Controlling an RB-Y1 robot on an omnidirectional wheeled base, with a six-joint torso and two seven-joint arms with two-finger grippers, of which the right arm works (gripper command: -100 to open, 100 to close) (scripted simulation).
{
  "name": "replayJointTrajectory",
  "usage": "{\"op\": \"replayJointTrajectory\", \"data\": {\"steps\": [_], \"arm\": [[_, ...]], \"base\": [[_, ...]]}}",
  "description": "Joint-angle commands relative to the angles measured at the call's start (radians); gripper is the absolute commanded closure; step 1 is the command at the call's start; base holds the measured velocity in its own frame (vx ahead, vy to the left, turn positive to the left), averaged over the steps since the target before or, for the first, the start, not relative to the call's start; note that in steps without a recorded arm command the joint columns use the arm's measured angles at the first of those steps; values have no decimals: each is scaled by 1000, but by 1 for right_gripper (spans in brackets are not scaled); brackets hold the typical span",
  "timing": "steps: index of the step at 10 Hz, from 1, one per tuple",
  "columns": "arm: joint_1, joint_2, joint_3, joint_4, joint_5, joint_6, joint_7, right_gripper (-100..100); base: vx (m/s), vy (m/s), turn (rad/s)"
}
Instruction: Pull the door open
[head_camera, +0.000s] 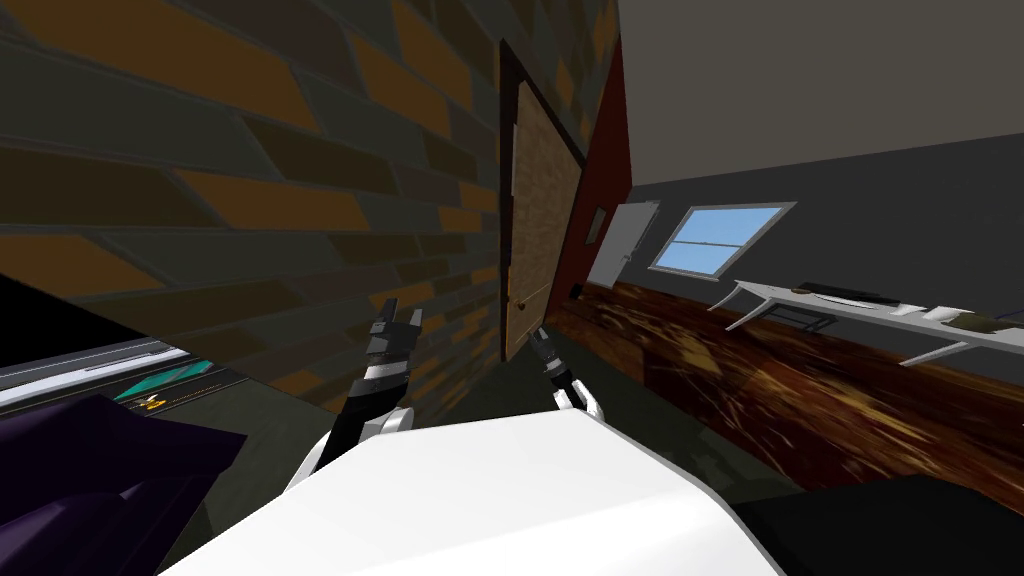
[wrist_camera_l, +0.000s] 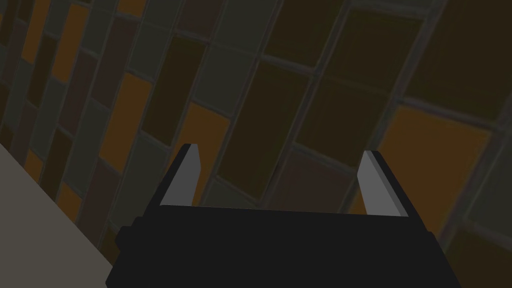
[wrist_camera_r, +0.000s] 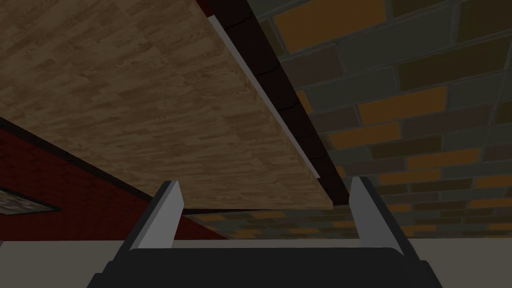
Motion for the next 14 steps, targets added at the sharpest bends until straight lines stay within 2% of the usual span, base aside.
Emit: {"op": "replayJointTrajectory", "data": {"steps": [1,14], "arm": [[-15,-5,1,40,10,-11,22,-100],[-115,-40,11,329,93,-88,188,-100]], "base": [[88,-39,44],[96,-46,45]]}}
